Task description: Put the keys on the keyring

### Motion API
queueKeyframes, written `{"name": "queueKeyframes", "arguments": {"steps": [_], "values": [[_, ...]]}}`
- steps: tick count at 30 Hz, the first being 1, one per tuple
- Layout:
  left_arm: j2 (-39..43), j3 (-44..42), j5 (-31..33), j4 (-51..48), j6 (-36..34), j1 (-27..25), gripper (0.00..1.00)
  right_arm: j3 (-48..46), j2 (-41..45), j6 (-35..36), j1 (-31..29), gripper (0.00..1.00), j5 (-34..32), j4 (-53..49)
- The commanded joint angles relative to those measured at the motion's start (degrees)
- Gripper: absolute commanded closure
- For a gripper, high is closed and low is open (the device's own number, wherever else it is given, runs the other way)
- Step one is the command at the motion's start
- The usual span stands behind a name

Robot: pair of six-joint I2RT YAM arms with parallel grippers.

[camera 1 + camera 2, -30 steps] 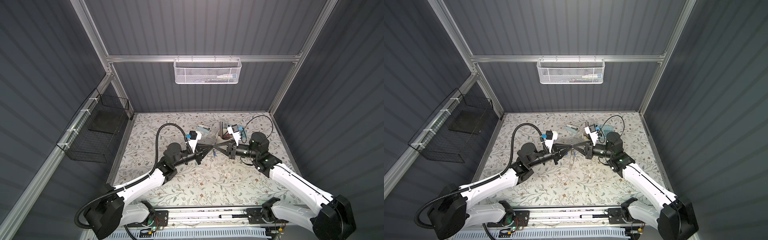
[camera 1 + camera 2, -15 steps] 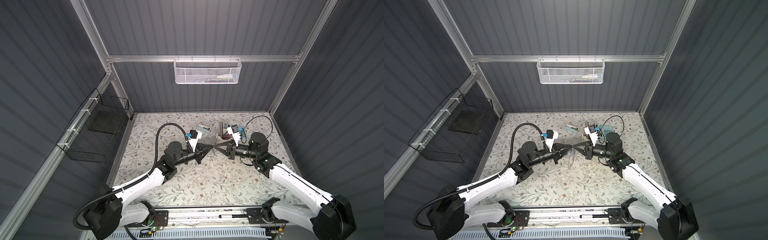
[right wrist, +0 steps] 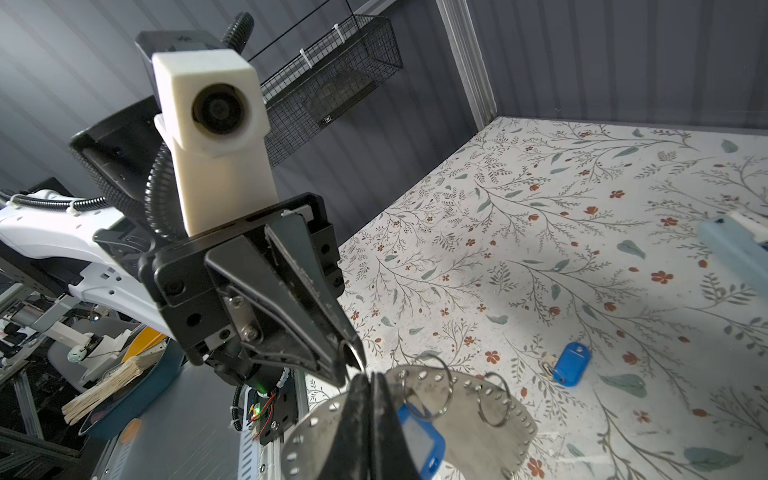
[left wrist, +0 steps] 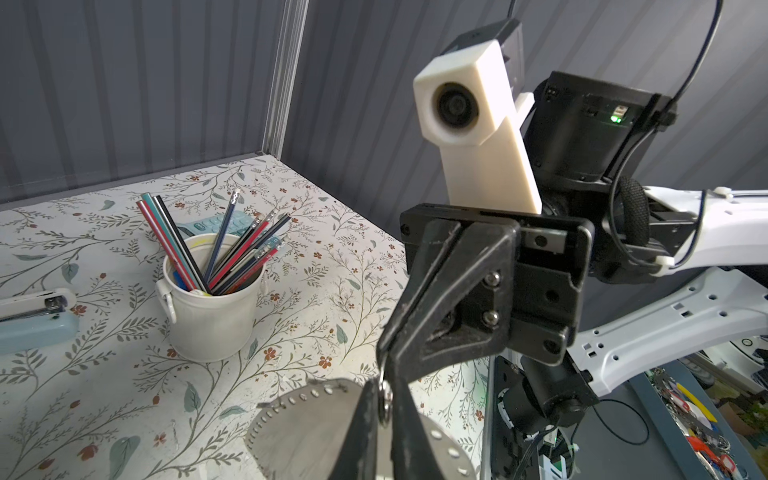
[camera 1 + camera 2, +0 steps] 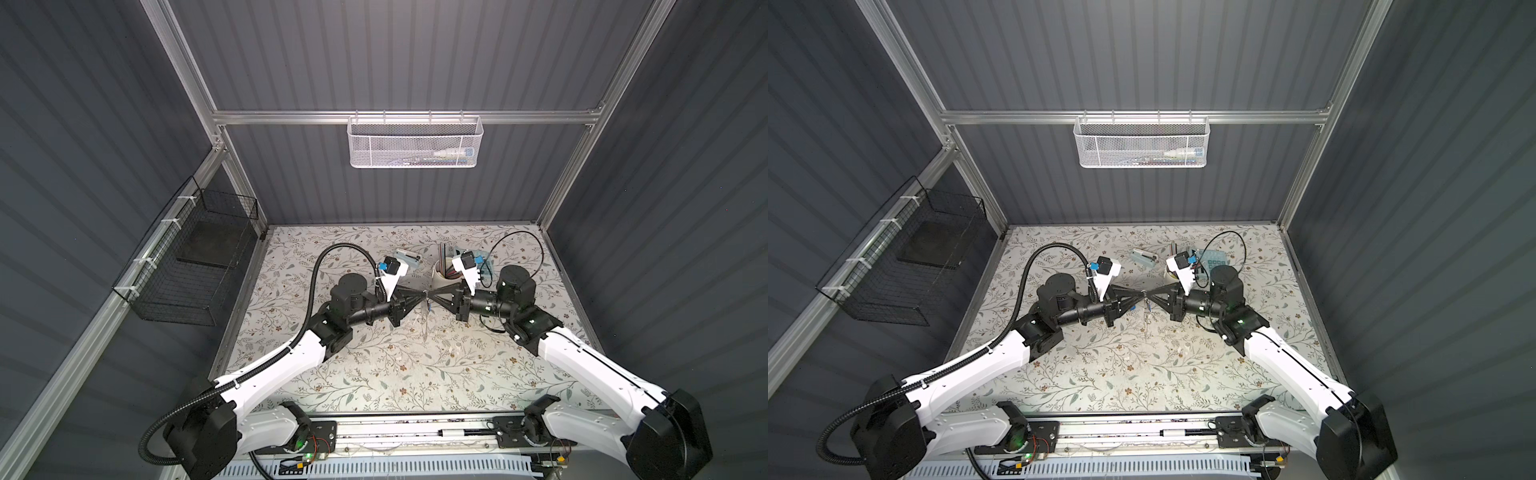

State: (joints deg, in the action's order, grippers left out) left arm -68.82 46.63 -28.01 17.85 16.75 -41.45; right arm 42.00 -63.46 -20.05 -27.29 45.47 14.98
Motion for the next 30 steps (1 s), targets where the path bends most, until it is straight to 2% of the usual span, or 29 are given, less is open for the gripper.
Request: {"name": "queueKeyframes", "arguments": {"steps": [1, 5, 10, 14, 19, 30], "values": [[2.06, 2.92, -3.57, -4.76, -2.82, 2.4, 0.85, 1.4, 0.36, 3.42, 0.62, 1.0, 0.41, 0.75], [2.66, 5.58, -6.69, -11.11, -6.19, 5.16, 0.78, 1.01, 0.42, 4.97, 1.11, 1.0, 0.44, 0.61], [3.58, 10.34, -7.56, -23.31, -15.58, 6.38, 0.63, 0.55, 1.35, 9.2, 1.23, 1.0, -0.85, -0.04], [2.18, 15.56, -7.96, -32.37, -22.71, 6.47, 0.62, -0.12, 1.85, 11.52, 1.24, 1.0, -1.08, 1.05], [-3.87, 25.11, -10.9, -44.45, -29.05, 6.49, 0.61, -0.83, 2.63, 14.13, 1.23, 1.0, -1.45, 1.31], [-16.18, 42.91, -14.37, -60.92, -35.74, 5.69, 0.62, -2.53, 3.43, 15.75, 1.2, 1.0, -1.09, 3.73]]}}
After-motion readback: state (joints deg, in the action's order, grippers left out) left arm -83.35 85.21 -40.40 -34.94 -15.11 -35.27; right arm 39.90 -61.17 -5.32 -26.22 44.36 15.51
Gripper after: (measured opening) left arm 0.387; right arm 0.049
